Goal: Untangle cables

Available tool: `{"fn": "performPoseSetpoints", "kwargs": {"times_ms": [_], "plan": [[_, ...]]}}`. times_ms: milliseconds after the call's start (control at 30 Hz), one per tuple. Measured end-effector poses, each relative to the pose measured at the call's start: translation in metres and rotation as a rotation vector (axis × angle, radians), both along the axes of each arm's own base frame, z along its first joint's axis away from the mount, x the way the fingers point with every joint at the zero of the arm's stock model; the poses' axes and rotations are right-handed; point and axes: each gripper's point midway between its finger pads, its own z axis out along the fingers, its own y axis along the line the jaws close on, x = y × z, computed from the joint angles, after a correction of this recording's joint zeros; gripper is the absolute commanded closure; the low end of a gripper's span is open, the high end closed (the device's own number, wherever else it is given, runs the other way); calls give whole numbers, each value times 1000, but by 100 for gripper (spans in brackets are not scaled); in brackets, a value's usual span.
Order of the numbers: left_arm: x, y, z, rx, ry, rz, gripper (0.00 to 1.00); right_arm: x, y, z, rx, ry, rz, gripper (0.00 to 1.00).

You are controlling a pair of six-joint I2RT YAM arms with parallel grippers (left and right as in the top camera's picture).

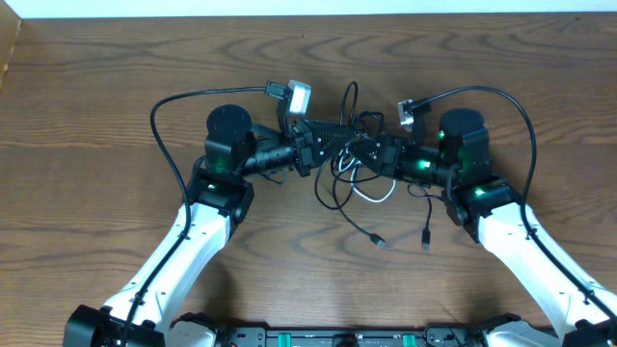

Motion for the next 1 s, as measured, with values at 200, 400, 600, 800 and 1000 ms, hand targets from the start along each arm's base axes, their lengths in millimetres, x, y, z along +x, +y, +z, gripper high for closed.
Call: {"fn": "performPoseSetpoints", "kwargs": {"times_ms": [200,400,600,800,1000], "plan": [[0,0,0,-1,-2,0,93,12,-6,-2,-8,27,-103,59],[-2,-1,1,-2,-1,-13,92,20,-11,-2,-1,50,-172,63],[-5,-2,2,-7,-8,-32,93,22,-13,-4,11,87,-202,57],[-14,-4,12,-30,-58,-88,92,22,-13,-7,33,138,-223,59],[-17,-6,12,-32,-53,-109,93,21,-12,-7,48,164,-225,76]]}}
